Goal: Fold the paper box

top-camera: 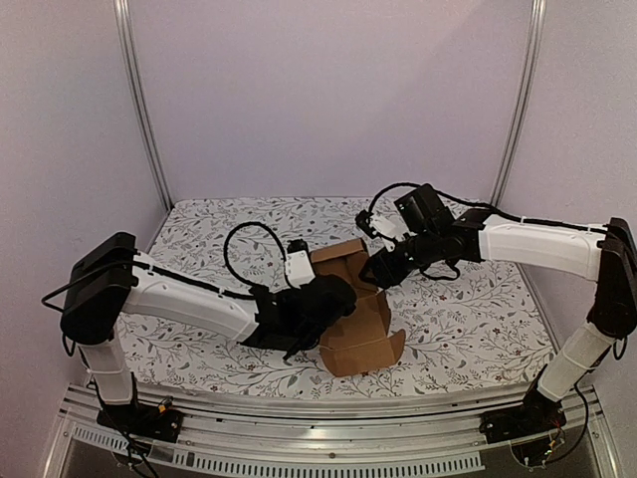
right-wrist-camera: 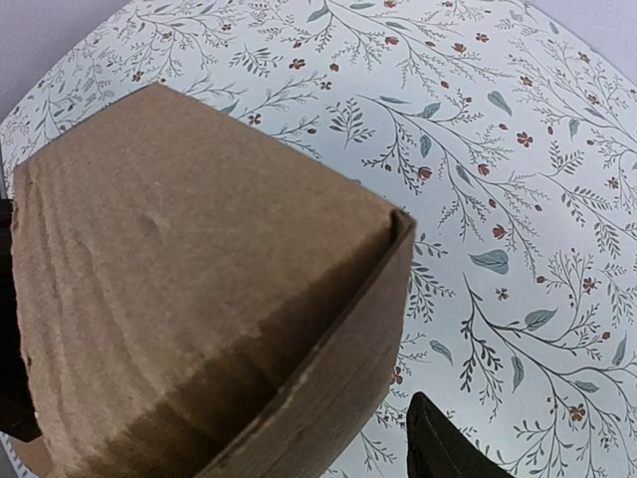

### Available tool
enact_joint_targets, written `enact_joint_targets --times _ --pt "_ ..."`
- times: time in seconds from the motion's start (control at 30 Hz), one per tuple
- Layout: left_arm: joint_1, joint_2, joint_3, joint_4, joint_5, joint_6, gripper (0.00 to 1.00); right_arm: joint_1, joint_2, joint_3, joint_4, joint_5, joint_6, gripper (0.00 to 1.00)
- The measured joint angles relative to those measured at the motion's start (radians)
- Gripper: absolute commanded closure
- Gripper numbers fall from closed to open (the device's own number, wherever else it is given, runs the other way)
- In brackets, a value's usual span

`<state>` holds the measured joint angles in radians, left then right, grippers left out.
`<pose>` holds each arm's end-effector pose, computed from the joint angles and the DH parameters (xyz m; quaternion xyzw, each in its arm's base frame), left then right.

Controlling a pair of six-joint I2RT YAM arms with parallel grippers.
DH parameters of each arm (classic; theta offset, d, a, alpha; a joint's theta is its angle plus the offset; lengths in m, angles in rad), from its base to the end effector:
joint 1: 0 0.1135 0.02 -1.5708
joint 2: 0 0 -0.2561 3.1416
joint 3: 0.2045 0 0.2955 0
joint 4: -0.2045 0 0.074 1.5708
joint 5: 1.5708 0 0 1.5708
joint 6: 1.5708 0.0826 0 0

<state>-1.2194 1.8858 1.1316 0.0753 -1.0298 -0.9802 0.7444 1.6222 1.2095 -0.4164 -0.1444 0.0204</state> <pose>0.2186 -0.3906 0.1294 -0.1172 0.8050 -0.1329 0.5663 0.3064 0.2984 0.1934 -0.3537 0.8601 0.1973 0.3103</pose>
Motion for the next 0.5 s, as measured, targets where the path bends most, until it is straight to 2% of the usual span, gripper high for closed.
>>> enact_joint_targets --times 0.07,0.17,0.33,0.37,0.5 --pt "0.0 0.0 0.006 -0.029 0.004 -0.052 1.0 0.015 0.004 0.011 0.002 0.02 -0.003 0.67" --pt "0.0 0.0 0.019 -0.079 0.006 -0.137 1.0 0.044 0.013 0.032 0.006 0.066 -0.01 0.76" --pt "0.0 0.0 0.029 -0.127 0.008 -0.219 0.87 0.073 0.051 0.081 -0.003 0.181 -0.03 0.79" --pt "0.0 0.0 0.029 -0.132 0.009 -0.231 0.83 0.077 0.061 0.094 -0.007 0.201 -0.032 0.79" --pt "-0.004 -0.004 0.032 -0.134 0.045 -0.259 0.53 0.081 0.099 0.128 -0.008 0.267 -0.046 0.8"
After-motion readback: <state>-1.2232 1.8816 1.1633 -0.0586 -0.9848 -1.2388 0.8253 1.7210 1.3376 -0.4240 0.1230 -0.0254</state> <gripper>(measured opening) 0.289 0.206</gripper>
